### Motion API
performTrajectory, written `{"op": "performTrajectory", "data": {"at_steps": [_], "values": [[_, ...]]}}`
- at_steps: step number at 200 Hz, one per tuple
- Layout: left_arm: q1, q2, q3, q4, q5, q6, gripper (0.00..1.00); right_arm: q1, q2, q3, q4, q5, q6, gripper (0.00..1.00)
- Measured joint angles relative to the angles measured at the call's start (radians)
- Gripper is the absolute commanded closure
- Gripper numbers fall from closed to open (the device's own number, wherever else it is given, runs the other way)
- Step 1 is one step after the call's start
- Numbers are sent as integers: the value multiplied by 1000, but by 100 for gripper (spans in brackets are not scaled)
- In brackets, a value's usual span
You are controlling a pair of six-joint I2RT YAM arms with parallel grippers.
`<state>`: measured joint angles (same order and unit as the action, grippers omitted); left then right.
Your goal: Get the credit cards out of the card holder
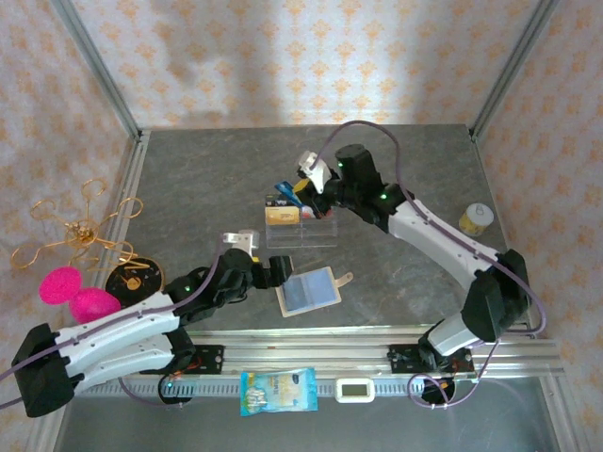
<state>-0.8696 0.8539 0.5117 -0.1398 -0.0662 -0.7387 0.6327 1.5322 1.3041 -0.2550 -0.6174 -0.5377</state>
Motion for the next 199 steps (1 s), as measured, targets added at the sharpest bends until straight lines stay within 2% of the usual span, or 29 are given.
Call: {"op": "performTrajectory", "data": {"at_steps": [40, 89, 199], "values": [[0, -68, 82, -7, -58, 16, 1, 0, 149, 90, -164, -76, -191, 100], [0, -110, 89, 1, -127, 50, 1, -1, 344, 272, -314, -116, -345, 100], [6, -96, 83, 56, -182, 86, 1, -1, 488, 403, -416, -97, -462, 100]]}}
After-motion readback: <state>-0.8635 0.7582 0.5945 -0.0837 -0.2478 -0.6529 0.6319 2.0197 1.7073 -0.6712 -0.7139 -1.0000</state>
